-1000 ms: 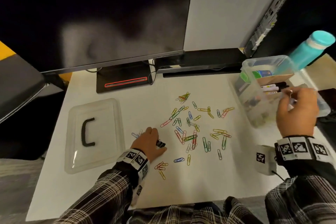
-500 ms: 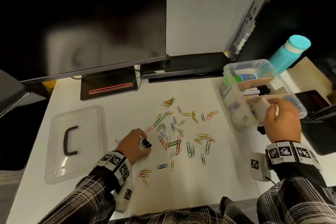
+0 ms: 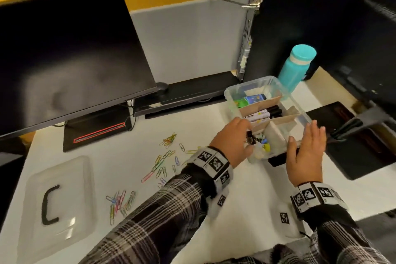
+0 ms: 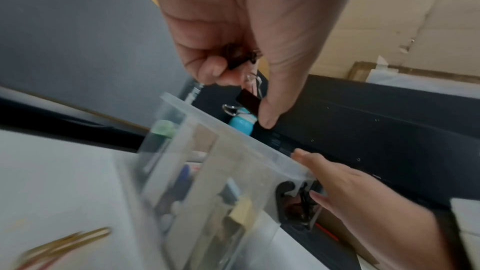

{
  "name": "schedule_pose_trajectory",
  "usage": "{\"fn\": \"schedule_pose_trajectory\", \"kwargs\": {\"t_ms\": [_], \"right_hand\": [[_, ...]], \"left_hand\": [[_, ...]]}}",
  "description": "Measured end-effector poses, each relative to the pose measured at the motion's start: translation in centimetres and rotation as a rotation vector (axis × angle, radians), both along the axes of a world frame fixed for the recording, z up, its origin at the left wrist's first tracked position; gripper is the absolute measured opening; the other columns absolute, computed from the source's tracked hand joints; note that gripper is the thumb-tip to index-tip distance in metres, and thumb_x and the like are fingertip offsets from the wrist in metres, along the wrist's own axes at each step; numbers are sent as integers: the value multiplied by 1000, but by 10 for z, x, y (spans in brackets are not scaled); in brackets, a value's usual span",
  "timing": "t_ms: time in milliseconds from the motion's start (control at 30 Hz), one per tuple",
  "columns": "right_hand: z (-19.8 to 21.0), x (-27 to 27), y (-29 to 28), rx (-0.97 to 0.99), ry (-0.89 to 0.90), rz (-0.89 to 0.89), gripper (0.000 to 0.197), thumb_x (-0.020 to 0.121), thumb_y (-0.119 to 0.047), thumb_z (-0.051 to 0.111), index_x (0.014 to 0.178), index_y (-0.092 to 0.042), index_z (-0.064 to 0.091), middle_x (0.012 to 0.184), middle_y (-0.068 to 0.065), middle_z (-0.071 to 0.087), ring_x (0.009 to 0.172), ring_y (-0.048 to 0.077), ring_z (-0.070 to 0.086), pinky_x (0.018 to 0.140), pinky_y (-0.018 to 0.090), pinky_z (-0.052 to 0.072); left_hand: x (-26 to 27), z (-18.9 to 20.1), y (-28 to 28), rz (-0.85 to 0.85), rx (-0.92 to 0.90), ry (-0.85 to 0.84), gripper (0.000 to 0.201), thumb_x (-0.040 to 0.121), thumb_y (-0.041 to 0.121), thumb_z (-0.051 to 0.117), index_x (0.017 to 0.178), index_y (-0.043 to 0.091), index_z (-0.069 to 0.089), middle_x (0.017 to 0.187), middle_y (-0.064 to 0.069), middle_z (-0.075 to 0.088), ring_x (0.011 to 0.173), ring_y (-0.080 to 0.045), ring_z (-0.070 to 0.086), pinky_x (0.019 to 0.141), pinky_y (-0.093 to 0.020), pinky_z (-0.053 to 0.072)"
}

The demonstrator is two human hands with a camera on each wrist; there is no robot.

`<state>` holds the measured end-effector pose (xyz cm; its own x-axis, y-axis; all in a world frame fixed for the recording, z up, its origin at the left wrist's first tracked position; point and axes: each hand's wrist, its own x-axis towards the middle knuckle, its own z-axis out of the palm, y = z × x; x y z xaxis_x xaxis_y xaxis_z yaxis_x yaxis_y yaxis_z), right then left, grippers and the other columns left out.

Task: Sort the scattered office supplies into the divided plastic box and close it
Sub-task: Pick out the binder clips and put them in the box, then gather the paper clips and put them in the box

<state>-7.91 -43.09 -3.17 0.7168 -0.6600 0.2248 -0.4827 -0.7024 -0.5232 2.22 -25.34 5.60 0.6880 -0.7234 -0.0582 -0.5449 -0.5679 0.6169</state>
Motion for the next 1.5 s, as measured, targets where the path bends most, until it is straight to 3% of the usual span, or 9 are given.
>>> {"fn": "schedule_pose_trajectory", "kwargs": {"t_ms": [333, 500, 667, 767, 867, 1133, 1233, 1333, 1500], "right_hand": [[0, -3, -2, 40, -39, 40, 68, 93, -48, 21, 146, -7, 21, 159, 6, 8, 146, 22, -4, 119, 46, 8], [37, -3, 26, -39, -144, 198, 50, 88, -34, 40, 132, -10, 39, 147, 13, 32, 138, 32, 23, 114, 38, 10], [37, 6, 98, 72, -130, 779, 26, 89, -25, 41, 112, -17, 52, 113, 1, 54, 105, 15, 49, 90, 20, 39], [-2, 24, 124, 139, 138, 781, 41, 91, -31, 41, 129, -16, 44, 133, 0, 42, 122, 13, 39, 101, 29, 41], [-35, 49, 129, 162, 422, 606, 64, 94, -35, 44, 146, -5, 22, 155, 11, 13, 143, 25, 13, 119, 35, 16], [-43, 45, 183, 67, 634, 803, 65, 100, -37, 23, 148, -4, -5, 157, 11, -16, 145, 24, -14, 120, 33, 1], [-37, 31, 188, 165, 557, 907, 61, 99, -32, 31, 150, -8, 7, 159, 6, -4, 146, 19, -3, 118, 25, 4], [-21, 24, 169, 182, 468, 804, 64, 90, -42, 52, 143, -15, 30, 149, 5, 26, 133, 21, 27, 110, 31, 32], [-17, 4, 133, 254, 708, 563, 116, 56, -70, 72, 145, -19, 17, 132, 5, 25, 122, 26, 32, 100, 37, 41]], "left_hand": [[-2, -8, -65, -128, 225, -139, 45, 92, 24, 52, 132, 6, 42, 133, -14, 40, 121, -32, 42, 98, -43, 42], [0, -18, 16, 26, -14, -79, 42, 96, 21, 43, 137, 20, 38, 133, 0, 41, 117, -17, 45, 98, -34, 44], [14, -79, 166, 493, 273, 43, 40, 95, 18, 46, 134, 17, 44, 132, -6, 44, 119, -23, 48, 103, -31, 40], [1, -98, 247, 682, 452, 83, 41, 93, 18, 47, 134, 11, 45, 132, -11, 44, 119, -27, 48, 102, -34, 40], [-23, -101, 291, 822, 544, 162, 31, 94, 20, 46, 123, 9, 50, 126, -14, 45, 103, -29, 57, 91, -37, 47], [-29, -116, 277, 811, 241, 245, 36, 89, 25, 59, 123, 13, 55, 119, -8, 51, 93, -21, 61, 88, -31, 51], [-23, -114, 251, 649, 163, 260, 33, 88, 22, 60, 121, 17, 57, 116, -4, 52, 91, -19, 61, 86, -30, 52], [-21, -105, 259, 618, 103, 249, 30, 84, 21, 66, 113, 21, 58, 110, 3, 52, 80, -11, 61, 79, -31, 55], [-36, -97, 311, 554, 313, 344, 38, 65, 45, 80, 88, 26, 57, 86, 9, 60, 69, -8, 59, 67, -25, 53]]}}
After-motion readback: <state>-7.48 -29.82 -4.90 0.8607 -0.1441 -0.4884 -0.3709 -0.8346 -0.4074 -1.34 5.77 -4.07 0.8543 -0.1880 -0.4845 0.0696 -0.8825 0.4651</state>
